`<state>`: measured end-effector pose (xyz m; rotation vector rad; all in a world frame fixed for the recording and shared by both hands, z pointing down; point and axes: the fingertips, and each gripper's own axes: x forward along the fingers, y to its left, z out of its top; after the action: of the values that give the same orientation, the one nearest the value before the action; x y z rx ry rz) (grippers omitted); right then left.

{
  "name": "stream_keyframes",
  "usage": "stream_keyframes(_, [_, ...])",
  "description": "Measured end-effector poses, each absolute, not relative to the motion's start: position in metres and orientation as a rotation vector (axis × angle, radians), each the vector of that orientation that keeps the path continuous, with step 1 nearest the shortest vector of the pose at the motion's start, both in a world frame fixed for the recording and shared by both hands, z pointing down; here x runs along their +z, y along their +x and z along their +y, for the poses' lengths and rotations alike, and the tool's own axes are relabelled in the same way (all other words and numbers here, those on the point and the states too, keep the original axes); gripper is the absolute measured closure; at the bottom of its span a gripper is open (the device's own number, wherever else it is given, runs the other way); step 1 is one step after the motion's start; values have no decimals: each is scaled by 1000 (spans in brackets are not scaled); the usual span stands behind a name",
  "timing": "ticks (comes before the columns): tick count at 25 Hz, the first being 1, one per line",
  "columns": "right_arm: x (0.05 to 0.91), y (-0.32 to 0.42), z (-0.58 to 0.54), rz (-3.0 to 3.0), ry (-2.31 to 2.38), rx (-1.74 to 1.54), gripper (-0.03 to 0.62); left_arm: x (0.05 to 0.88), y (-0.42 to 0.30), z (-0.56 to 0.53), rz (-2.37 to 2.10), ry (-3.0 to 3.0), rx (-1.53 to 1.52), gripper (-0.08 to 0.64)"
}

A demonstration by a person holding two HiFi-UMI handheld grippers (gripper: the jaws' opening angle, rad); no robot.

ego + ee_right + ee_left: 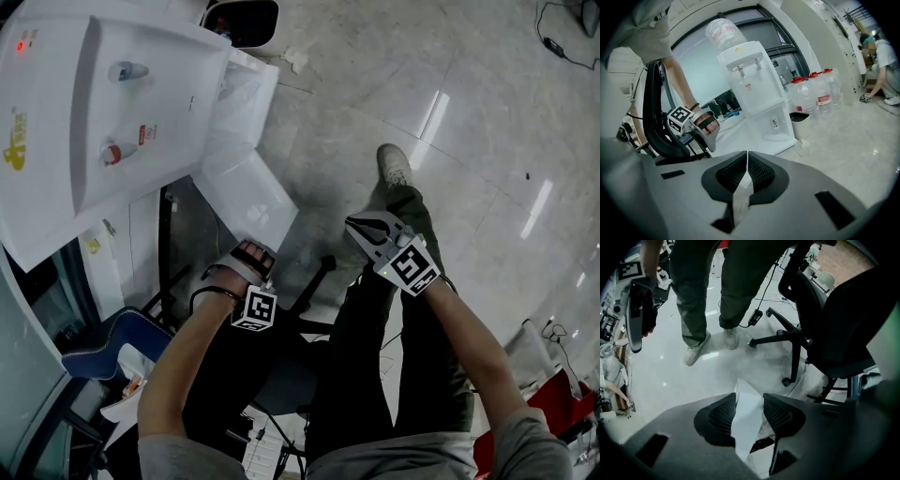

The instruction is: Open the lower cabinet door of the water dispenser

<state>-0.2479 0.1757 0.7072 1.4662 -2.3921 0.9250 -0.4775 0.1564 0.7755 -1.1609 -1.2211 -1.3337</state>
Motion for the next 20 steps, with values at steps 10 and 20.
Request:
stream_keyframes(10, [711, -255, 184, -2396, 1440, 938, 574, 777, -534, 140, -1303, -1026, -1340, 380])
stream_keyframes(20, [710, -261, 180, -2410, 1442, 948, 574, 776, -534, 140, -1303, -1045, -1337, 380])
